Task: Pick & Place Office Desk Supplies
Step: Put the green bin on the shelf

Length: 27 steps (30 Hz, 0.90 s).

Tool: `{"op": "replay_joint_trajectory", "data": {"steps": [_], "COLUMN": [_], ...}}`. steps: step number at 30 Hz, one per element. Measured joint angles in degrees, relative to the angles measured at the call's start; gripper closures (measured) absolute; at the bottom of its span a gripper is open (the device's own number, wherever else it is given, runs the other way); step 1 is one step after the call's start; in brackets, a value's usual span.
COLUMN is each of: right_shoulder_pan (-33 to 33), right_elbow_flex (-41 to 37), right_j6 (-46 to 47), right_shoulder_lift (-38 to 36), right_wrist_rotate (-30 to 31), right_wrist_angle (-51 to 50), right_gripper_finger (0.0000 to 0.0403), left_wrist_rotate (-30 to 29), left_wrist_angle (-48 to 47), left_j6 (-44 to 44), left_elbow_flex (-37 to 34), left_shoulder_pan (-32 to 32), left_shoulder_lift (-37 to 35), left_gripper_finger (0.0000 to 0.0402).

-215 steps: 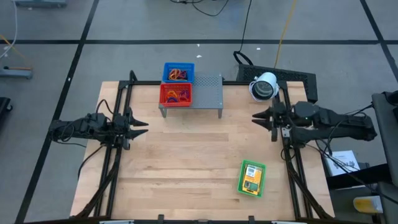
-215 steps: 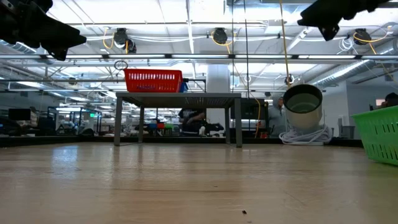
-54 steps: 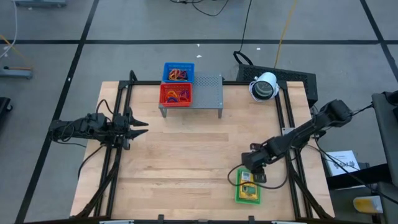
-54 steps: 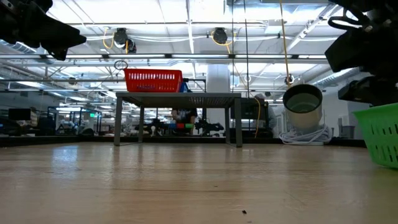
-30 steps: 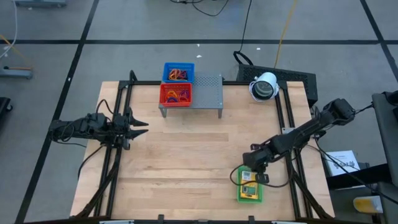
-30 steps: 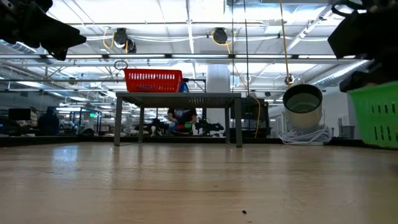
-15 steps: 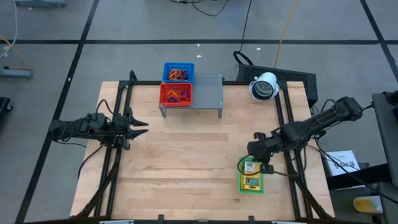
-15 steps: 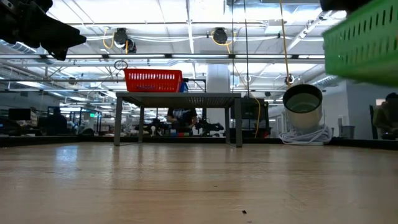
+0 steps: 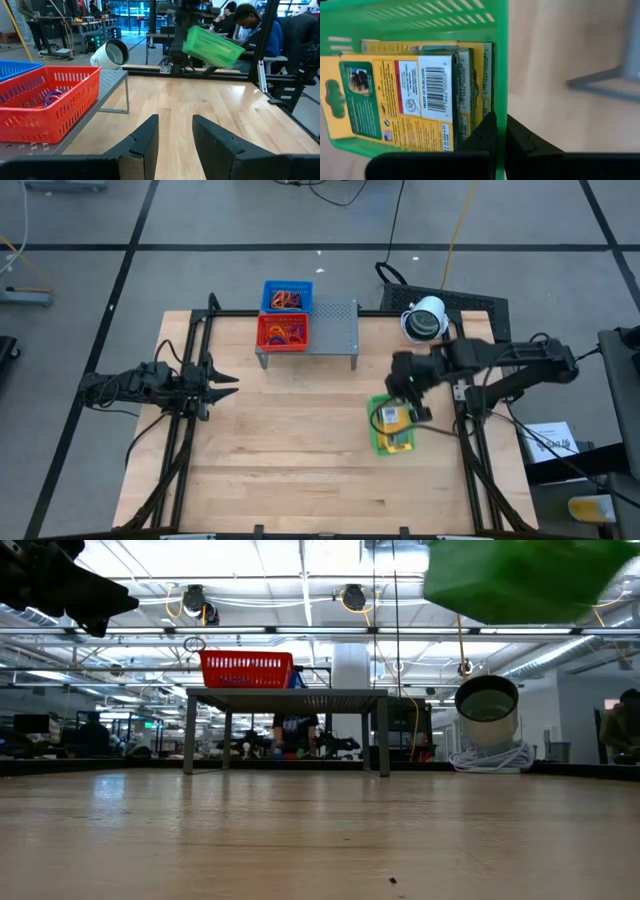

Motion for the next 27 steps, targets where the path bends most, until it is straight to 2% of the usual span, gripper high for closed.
{"op": "replay_joint_trajectory", "data": {"steps": [6, 9, 14, 20, 23, 27], "right_shoulder_pan": [-9.45, -15.07, -23.88, -31.24, -34.15, -38.16], "right_elbow_flex": [9.58, 15.75, 29.19, 45.20, 49.29, 50.02], "right_j6": [-7.59, -8.83, -9.42, -12.29, -12.83, -12.86], "right_shoulder_lift": [5.65, 9.80, 19.11, 30.39, 33.94, 36.05], "right_wrist_rotate": [-0.31, -2.45, -5.33, -8.15, -9.11, -9.92], "right_wrist_angle": [-0.10, -1.78, -7.17, -13.85, -12.92, -9.30], "right_gripper_finger": [0.0402, 0.0402, 0.0403, 0.0403, 0.0403, 0.0403], "left_wrist_rotate": [0.00, 0.00, 0.00, 0.00, 0.00, 0.00], "left_wrist_angle": [0.02, 0.02, 0.01, 0.02, -0.01, -0.01], "left_j6": [0.00, 0.00, 0.00, 0.00, 0.00, 0.00], "left_elbow_flex": [0.00, 0.00, 0.00, 0.00, 0.00, 0.00], "left_shoulder_pan": [0.00, 0.00, 0.00, 0.00, 0.00, 0.00], "left_shoulder_lift": [0.00, 0.00, -0.01, 0.00, 0.00, -0.01], "left_gripper_finger": [0.0273, 0.0273, 0.0272, 0.0273, 0.0273, 0.0273]}}
